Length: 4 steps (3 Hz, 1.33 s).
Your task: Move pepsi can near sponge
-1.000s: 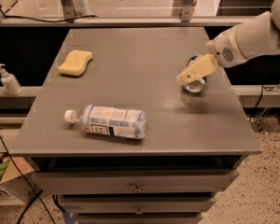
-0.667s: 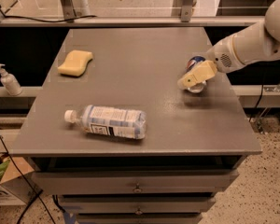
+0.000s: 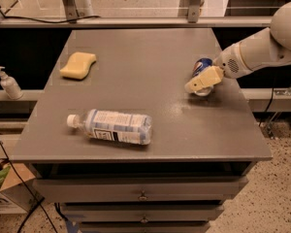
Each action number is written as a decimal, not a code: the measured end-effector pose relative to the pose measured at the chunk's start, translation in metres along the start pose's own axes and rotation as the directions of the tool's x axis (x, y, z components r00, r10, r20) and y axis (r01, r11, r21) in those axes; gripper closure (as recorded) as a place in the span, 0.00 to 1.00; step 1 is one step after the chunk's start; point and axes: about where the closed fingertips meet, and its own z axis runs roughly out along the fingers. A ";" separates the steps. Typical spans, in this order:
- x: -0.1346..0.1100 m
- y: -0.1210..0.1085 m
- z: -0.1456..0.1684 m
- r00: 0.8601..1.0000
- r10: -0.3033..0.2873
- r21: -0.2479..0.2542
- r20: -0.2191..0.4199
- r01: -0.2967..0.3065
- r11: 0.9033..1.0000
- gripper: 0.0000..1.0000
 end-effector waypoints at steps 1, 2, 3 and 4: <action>0.000 -0.002 0.003 1.000 0.014 -0.010 -0.002 -0.014 1.000 0.41; -0.021 0.016 0.004 0.999 -0.051 -0.046 0.000 0.051 0.998 0.64; -0.059 0.043 -0.002 0.986 -0.161 -0.086 0.043 0.164 0.983 0.87; -0.102 0.079 -0.016 0.949 -0.293 -0.138 0.118 0.308 0.941 1.00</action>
Offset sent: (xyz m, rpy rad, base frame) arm -0.0066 0.0529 0.0383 -0.0190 -0.0419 0.1718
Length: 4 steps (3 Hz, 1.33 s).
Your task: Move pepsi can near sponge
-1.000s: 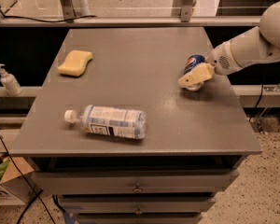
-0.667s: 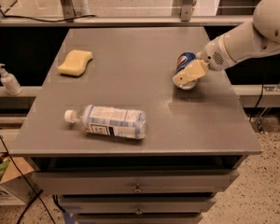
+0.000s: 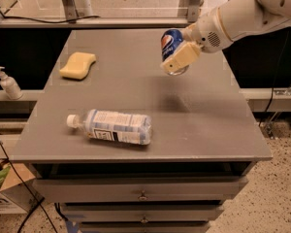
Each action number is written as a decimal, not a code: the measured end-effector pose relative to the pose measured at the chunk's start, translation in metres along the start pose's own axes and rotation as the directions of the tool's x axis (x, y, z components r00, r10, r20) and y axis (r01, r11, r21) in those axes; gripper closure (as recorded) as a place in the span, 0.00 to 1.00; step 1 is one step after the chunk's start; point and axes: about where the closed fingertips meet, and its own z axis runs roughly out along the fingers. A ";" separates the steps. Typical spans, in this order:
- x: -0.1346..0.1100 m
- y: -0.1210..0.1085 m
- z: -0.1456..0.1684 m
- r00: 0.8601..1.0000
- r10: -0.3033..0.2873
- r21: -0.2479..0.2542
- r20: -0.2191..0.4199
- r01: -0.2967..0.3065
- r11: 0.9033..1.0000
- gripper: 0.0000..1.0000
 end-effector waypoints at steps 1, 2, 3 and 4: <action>-0.004 0.002 0.000 1.000 -0.026 -0.008 0.004 0.026 1.000 1.00; -0.005 0.004 0.017 0.998 0.001 -0.035 0.062 0.001 0.999 1.00; -0.017 0.005 0.042 0.990 0.012 -0.078 0.139 -0.001 0.997 1.00; -0.036 0.006 0.076 0.979 0.018 -0.133 0.204 0.009 0.991 1.00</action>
Offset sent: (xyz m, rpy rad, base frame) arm 0.0094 0.0292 -0.0203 0.1662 0.0139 0.0319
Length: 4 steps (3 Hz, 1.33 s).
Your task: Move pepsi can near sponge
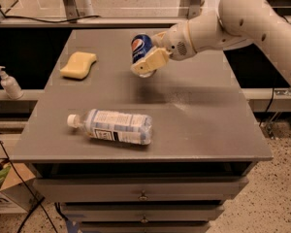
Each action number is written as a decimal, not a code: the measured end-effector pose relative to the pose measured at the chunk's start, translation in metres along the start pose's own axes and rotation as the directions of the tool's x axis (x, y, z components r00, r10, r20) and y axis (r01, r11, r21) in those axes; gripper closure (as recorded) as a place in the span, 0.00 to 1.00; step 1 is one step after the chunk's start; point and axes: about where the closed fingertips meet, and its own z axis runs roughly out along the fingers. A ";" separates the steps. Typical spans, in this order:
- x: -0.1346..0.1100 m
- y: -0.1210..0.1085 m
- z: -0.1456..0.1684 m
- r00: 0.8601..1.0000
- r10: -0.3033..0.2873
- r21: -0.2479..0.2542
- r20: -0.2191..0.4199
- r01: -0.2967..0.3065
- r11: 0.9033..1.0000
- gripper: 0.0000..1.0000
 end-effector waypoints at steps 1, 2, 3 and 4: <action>-0.017 -0.003 0.046 0.999 -0.006 -0.051 0.051 0.008 0.999 1.00; -0.028 -0.004 0.094 0.997 -0.002 -0.100 0.080 0.010 0.995 1.00; -0.031 -0.007 0.130 0.995 0.047 -0.100 0.092 -0.038 0.994 0.82; -0.035 -0.009 0.158 0.992 0.085 -0.071 0.089 -0.079 0.994 0.58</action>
Offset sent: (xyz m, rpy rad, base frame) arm 0.0468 0.1405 -0.0322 0.1304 0.0332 0.1317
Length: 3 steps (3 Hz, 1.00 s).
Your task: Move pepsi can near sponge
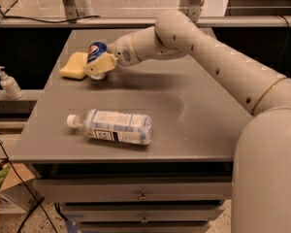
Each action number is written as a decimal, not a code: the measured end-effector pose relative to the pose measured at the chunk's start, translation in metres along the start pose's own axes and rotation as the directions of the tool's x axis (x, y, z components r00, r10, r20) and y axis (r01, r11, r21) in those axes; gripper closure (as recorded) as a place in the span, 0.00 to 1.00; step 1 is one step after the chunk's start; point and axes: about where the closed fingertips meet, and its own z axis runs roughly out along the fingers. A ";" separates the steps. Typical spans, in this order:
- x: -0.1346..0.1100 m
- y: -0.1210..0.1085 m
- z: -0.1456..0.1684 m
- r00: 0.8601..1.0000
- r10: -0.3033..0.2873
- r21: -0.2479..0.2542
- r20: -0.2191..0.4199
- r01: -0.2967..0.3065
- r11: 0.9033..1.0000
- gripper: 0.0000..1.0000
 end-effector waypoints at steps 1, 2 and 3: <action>0.003 -0.001 0.011 1.000 0.028 0.036 -0.010 -0.027 0.999 0.35; 0.004 0.000 0.014 1.000 0.029 0.033 -0.010 -0.028 0.999 0.12; 0.004 0.001 0.016 1.000 0.029 0.029 -0.011 -0.028 0.999 0.00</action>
Offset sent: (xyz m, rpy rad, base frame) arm 0.0023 0.0075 -0.0066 -0.0109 0.0131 -0.0381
